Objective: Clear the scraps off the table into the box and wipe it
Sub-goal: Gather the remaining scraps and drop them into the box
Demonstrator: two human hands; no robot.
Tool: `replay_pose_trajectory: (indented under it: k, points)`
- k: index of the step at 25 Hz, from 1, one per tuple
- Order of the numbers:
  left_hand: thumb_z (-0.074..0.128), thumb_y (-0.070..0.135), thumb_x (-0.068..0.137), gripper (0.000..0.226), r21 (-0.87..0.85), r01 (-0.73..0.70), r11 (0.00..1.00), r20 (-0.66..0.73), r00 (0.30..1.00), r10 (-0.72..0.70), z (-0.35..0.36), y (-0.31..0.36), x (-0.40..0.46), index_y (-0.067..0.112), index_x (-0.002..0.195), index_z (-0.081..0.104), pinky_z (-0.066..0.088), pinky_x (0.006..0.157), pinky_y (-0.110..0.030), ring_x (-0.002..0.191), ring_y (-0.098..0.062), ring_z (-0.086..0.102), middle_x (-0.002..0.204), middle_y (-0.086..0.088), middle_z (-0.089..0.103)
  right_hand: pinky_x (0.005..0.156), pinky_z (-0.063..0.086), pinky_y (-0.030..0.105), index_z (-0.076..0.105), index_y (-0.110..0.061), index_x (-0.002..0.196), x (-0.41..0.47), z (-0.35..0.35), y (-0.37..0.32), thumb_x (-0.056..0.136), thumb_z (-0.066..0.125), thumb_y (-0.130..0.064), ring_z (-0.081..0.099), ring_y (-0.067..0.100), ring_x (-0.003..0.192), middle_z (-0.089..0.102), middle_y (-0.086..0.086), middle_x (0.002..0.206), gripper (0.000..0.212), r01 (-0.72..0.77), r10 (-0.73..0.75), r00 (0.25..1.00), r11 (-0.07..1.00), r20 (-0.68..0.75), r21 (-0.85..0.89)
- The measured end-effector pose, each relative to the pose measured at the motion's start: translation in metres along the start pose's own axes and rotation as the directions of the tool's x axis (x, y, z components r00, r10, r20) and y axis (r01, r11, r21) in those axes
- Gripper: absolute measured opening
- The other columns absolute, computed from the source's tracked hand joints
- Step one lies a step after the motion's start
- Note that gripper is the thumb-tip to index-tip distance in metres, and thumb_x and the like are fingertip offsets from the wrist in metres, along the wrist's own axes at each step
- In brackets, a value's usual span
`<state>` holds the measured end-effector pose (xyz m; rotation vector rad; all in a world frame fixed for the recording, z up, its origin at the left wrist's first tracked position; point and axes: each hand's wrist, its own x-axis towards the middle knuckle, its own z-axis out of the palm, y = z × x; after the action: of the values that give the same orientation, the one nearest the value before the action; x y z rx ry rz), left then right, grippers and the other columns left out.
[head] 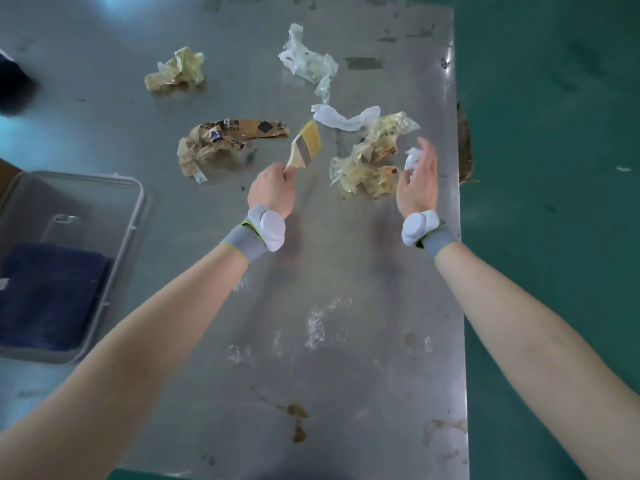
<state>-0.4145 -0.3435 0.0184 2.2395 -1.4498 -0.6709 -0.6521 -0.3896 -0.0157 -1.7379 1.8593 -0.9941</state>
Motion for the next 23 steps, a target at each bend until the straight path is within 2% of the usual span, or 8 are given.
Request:
replay_pose_trajectory:
  k: [3, 7, 9, 12, 15, 18, 20, 23]
  points:
    - [0.037, 0.028, 0.100, 0.035, 0.075, -0.026, 0.997, -0.031, 0.999, 0.029, 0.002, 0.028, 0.038, 0.000, 0.100, 0.057, 0.032, 0.067, -0.034, 0.099, -0.038, 0.057, 0.109, -0.020, 0.064, 0.119, 0.018, 0.052, 0.019, -0.031, 0.149, 0.037, 0.005, -0.002, 0.089, 0.033, 0.007, 0.009, 0.037, 0.147, 0.009, 0.010, 0.161, 0.073, 0.090, -0.069, 0.984, 0.988, 0.162, -0.129]
    - [0.039, 0.026, 0.099, 0.028, 0.263, -0.120, 0.957, -0.067, 0.988, 0.142, 0.005, 0.056, 0.075, 0.006, 0.102, 0.058, 0.034, 0.067, -0.034, 0.100, -0.037, 0.058, 0.108, -0.015, 0.065, 0.113, -0.005, 0.062, 0.014, -0.044, 0.147, 0.063, 0.029, -0.011, 0.082, 0.029, 0.007, -0.014, 0.041, 0.145, -0.007, -0.001, 0.162, 0.084, 0.188, -0.114, 0.960, 0.939, 0.255, -0.288]
    - [0.039, 0.024, 0.099, 0.026, 0.342, -0.174, 0.924, -0.054, 0.978, 0.204, 0.007, 0.065, 0.085, 0.008, 0.105, 0.058, 0.033, 0.067, -0.034, 0.099, -0.036, 0.059, 0.108, -0.014, 0.065, 0.110, -0.010, 0.066, 0.017, -0.042, 0.147, 0.071, 0.041, -0.011, 0.075, 0.032, 0.005, -0.018, 0.043, 0.144, -0.009, 0.000, 0.162, 0.088, 0.215, -0.102, 0.943, 0.914, 0.318, -0.344]
    - [0.039, 0.021, 0.100, 0.024, 0.437, -0.214, 0.874, -0.016, 0.969, 0.246, 0.012, 0.074, 0.096, 0.010, 0.109, 0.058, 0.035, 0.066, -0.033, 0.097, -0.037, 0.061, 0.107, -0.014, 0.066, 0.110, -0.009, 0.070, 0.028, -0.035, 0.145, 0.082, 0.055, -0.005, 0.080, 0.034, -0.006, -0.013, 0.043, 0.145, -0.001, 0.002, 0.162, 0.072, 0.157, 0.000, 0.921, 0.916, 0.390, -0.370]
    - [0.041, 0.014, 0.099, 0.021, 0.534, -0.195, 0.823, -0.035, 0.967, 0.252, 0.007, 0.077, 0.105, 0.010, 0.110, 0.059, 0.036, 0.066, -0.033, 0.096, -0.037, 0.063, 0.107, -0.014, 0.067, 0.115, -0.008, 0.062, 0.031, -0.033, 0.145, 0.080, 0.061, 0.003, 0.096, 0.030, -0.025, -0.004, 0.039, 0.147, 0.003, 0.001, 0.162, 0.050, 0.083, 0.040, 0.901, 0.961, 0.431, -0.264]
    - [0.045, 0.004, 0.094, 0.023, 0.638, -0.173, 0.751, -0.013, 0.972, 0.234, 0.003, 0.079, 0.115, 0.010, 0.109, 0.061, 0.036, 0.067, -0.030, 0.097, -0.035, 0.064, 0.107, -0.013, 0.067, 0.118, -0.003, 0.052, 0.025, -0.039, 0.146, 0.079, 0.062, 0.007, 0.098, 0.028, -0.044, -0.001, 0.039, 0.147, -0.002, 0.001, 0.162, 0.048, 0.041, 0.055, 0.871, 0.982, 0.489, -0.183]
    - [0.046, -0.001, 0.090, 0.027, 0.668, -0.190, 0.720, 0.060, 0.977, 0.202, 0.003, 0.081, 0.119, 0.009, 0.107, 0.064, 0.037, 0.068, -0.030, 0.099, -0.034, 0.064, 0.108, -0.012, 0.068, 0.117, -0.005, 0.047, 0.017, -0.043, 0.147, 0.079, 0.061, 0.007, 0.089, 0.032, -0.063, -0.007, 0.034, 0.148, -0.009, -0.001, 0.161, 0.063, -0.010, 0.084, 0.837, 0.990, 0.541, -0.138]
    - [0.046, -0.002, 0.088, 0.029, 0.677, -0.275, 0.682, 0.181, 0.961, 0.208, 0.009, 0.083, 0.117, 0.010, 0.106, 0.066, 0.039, 0.068, -0.032, 0.100, -0.034, 0.064, 0.108, -0.012, 0.068, 0.118, -0.008, 0.046, 0.000, -0.037, 0.150, 0.071, 0.059, 0.007, 0.061, 0.044, -0.088, -0.016, 0.031, 0.147, -0.018, 0.002, 0.160, 0.112, 0.065, 0.052, 0.804, 0.983, 0.592, -0.174]
